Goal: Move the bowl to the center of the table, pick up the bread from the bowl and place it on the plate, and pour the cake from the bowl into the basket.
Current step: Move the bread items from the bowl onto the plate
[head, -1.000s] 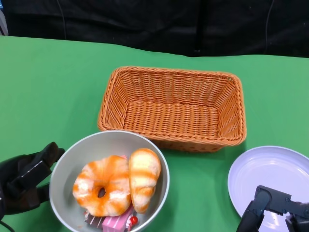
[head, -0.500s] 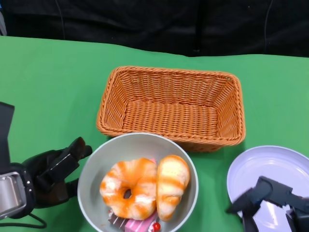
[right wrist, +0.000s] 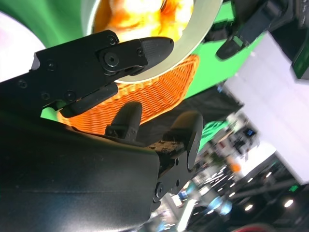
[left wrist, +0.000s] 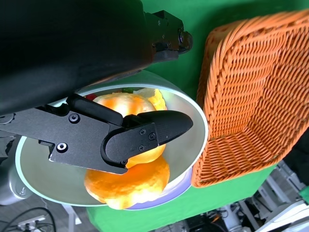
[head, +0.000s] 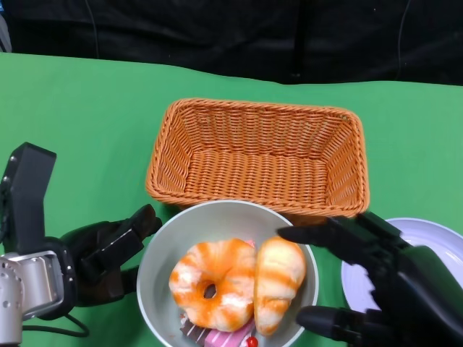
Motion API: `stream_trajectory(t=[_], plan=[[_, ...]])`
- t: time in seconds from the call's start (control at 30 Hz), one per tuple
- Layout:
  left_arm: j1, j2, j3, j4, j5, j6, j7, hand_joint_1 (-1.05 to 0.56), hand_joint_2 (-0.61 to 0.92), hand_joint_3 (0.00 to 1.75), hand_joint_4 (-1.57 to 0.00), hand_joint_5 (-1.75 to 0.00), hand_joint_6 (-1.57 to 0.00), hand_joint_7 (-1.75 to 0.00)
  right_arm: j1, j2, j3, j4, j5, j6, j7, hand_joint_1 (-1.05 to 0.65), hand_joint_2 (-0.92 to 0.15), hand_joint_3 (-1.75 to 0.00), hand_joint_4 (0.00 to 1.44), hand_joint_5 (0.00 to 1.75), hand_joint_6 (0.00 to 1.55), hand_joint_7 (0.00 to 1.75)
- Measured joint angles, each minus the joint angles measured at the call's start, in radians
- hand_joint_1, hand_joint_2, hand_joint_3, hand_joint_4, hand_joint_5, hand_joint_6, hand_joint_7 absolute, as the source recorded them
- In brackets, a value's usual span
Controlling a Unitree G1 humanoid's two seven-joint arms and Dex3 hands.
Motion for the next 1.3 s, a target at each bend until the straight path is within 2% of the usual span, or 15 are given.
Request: stream_trajectory(t=[0.17,0.33,0.47,0.6,0.8,0.83,0.9,0.97,1.03,1.07,1.17,1.2,1.23,1.3], plan=[[-0.001,0.004,-0.037,0.001,-0.001,-0.003,-0.011,-0.63,0.92,0.68,0.00,0.00,0.00,0.00,-0.100,-0.022,0.064,0.062,-0.083,-0.010,0.008,-0.63,-0.88,-0.01,0.00,0.95,0.20,0.47],[-0.001,0.008,-0.068,-0.002,0.000,-0.009,-0.020,-0.62,0.92,0.68,0.00,0.00,0.00,0.00,-0.137,-0.044,0.092,0.129,-0.143,-0.006,0.009,-0.64,-0.88,0.00,0.00,0.91,0.21,0.42],[0.001,0.011,-0.082,-0.007,0.001,-0.011,-0.020,-0.62,0.92,0.66,0.00,0.00,0.00,0.00,-0.192,-0.066,0.120,0.225,-0.209,-0.008,-0.002,-0.64,-0.85,0.00,0.05,0.83,0.31,0.24],[0.007,0.023,-0.124,-0.029,0.019,-0.036,-0.020,-0.62,0.92,0.64,0.00,0.00,0.00,0.00,-0.233,-0.097,0.144,0.323,-0.263,-0.014,-0.024,-0.64,-0.86,0.00,0.11,0.78,0.38,0.16],[0.050,0.107,-0.267,-0.125,0.119,-0.198,-0.063,-0.63,0.92,0.61,-0.07,-0.04,-0.06,-0.03,-0.279,-0.121,0.157,0.422,-0.294,-0.034,-0.083,-0.62,-0.88,0.00,0.18,0.70,0.44,0.10],[0.060,0.125,-0.290,-0.142,0.144,-0.233,-0.071,-0.62,0.92,0.63,-0.11,-0.06,-0.11,-0.05,-0.285,-0.123,0.161,0.438,-0.296,-0.038,-0.096,-0.52,-0.87,0.00,0.27,0.67,0.50,0.10],[0.078,0.161,-0.334,-0.171,0.196,-0.299,-0.080,-0.61,0.92,0.65,-0.14,-0.07,-0.14,-0.06,-0.298,-0.123,0.170,0.468,-0.299,-0.046,-0.124,-0.47,-0.87,0.00,0.33,0.64,0.54,0.10],[0.097,0.187,-0.361,-0.200,0.238,-0.351,-0.085,-0.61,0.92,0.65,-0.14,-0.08,-0.12,-0.04,-0.311,-0.121,0.175,0.504,-0.283,-0.065,-0.164,-0.25,-0.89,-0.01,0.69,0.70,0.87,0.20],[0.111,0.204,-0.380,-0.223,0.271,-0.396,-0.086,-0.61,0.92,0.66,-0.16,-0.08,-0.12,-0.04,-0.322,-0.111,0.175,0.553,-0.250,-0.108,-0.242,-0.13,-0.86,0.00,0.92,1.07,1.14,0.32],[0.116,0.207,-0.385,-0.229,0.283,-0.415,-0.086,-0.61,0.92,0.65,-0.16,-0.09,-0.12,-0.03,-0.329,-0.105,0.175,0.581,-0.235,-0.133,-0.284,-0.09,-0.86,-0.03,0.99,1.31,1.17,0.56],[0.126,0.209,-0.390,-0.236,0.308,-0.443,-0.087,-0.61,0.92,0.65,-0.17,-0.09,-0.12,-0.03,-0.345,-0.103,0.177,0.628,-0.203,-0.180,-0.352,-0.08,-0.83,-0.16,1.02,1.51,1.07,1.01],[0.132,0.211,-0.393,-0.238,0.320,-0.457,-0.087,-0.59,0.92,0.64,-0.18,-0.10,-0.14,-0.04,-0.348,-0.102,0.178,0.639,-0.202,-0.194,-0.379,-0.12,-0.66,-0.59,1.02,1.63,0.95,1.37],[0.143,0.215,-0.399,-0.242,0.340,-0.487,-0.087,-0.58,0.92,0.63,-0.20,-0.11,-0.15,-0.04,-0.349,-0.100,0.179,0.653,-0.203,-0.217,-0.420,-0.13,-0.46,-1.00,1.03,1.70,0.89,1.59],[0.160,0.223,-0.418,-0.255,0.389,-0.550,-0.086,-0.56,0.92,0.59,-0.26,-0.14,-0.19,-0.06,-0.350,-0.093,0.182,0.674,-0.205,-0.255,-0.490,-0.12,-0.34,-1.22,1.03,1.73,0.85,1.71]])
